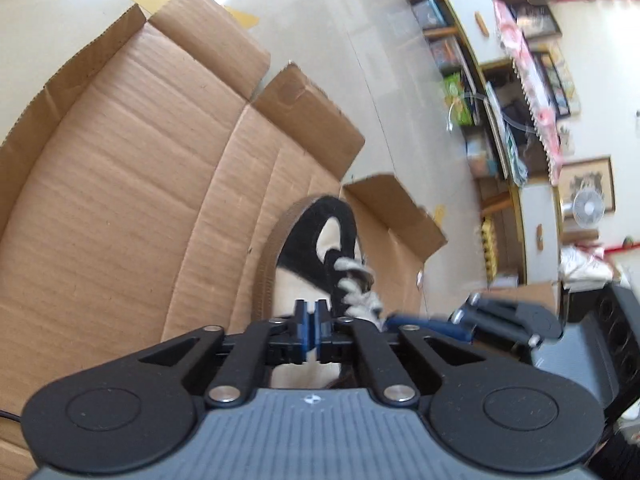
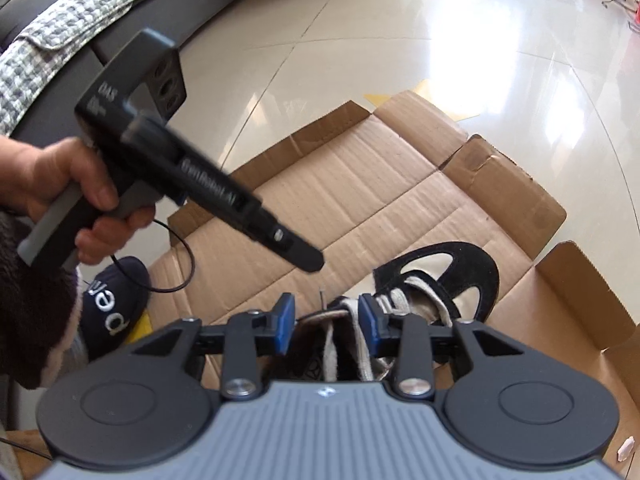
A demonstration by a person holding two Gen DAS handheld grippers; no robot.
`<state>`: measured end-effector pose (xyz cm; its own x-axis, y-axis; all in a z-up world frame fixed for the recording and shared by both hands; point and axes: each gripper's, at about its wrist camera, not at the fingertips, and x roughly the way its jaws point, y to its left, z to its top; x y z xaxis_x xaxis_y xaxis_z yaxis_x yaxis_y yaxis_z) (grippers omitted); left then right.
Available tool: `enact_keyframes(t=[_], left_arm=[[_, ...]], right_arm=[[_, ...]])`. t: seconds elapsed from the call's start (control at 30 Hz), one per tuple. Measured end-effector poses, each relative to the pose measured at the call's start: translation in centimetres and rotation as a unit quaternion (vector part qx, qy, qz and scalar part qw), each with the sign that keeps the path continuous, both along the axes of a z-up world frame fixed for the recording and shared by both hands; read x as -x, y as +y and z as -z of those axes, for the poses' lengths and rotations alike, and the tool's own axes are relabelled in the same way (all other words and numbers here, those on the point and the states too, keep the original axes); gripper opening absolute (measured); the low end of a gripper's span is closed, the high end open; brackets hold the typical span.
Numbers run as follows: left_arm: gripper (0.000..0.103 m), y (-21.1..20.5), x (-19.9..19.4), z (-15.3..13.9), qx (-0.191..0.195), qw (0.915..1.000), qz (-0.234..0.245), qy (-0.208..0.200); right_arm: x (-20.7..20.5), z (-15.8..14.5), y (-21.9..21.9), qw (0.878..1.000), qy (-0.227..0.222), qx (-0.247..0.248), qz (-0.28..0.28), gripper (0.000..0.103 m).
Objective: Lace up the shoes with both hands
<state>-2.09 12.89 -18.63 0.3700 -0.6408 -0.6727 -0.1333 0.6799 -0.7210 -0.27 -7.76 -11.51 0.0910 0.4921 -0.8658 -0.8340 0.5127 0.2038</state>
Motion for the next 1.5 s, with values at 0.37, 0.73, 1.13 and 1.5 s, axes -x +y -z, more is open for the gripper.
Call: enact_keyframes(t=[0.37, 0.73, 1.13, 1.5], left_arm=[[0.042, -4.4, 2.4, -2.6, -0.088, 0.9742, 0.172, -0.117], [0.041, -8.6, 2.4, -0.7, -0.136, 0.9448, 0.252, -0.160], [0.041, -7.3, 2.5, -0.6, -0.104, 0.9559, 0.226, -0.155], [0.041, -8.5, 2.6, -0.6, -0.118, 0.9464, 0.244, -0.176]], right_arm=[[-2.4, 1.0, 3.1, 0.996, 0.047, 0.059, -0.046, 0.019], [-4.4, 0.4, 6.7, 0.993, 0.073, 0.054, -0.078, 0.000], [-5.8, -1.4, 6.9, 0.989, 0.061, 0.099, -0.094, 0.016], [-3.6, 2.5, 4.9, 0.986, 0.073, 0.117, -0.095, 0.002]])
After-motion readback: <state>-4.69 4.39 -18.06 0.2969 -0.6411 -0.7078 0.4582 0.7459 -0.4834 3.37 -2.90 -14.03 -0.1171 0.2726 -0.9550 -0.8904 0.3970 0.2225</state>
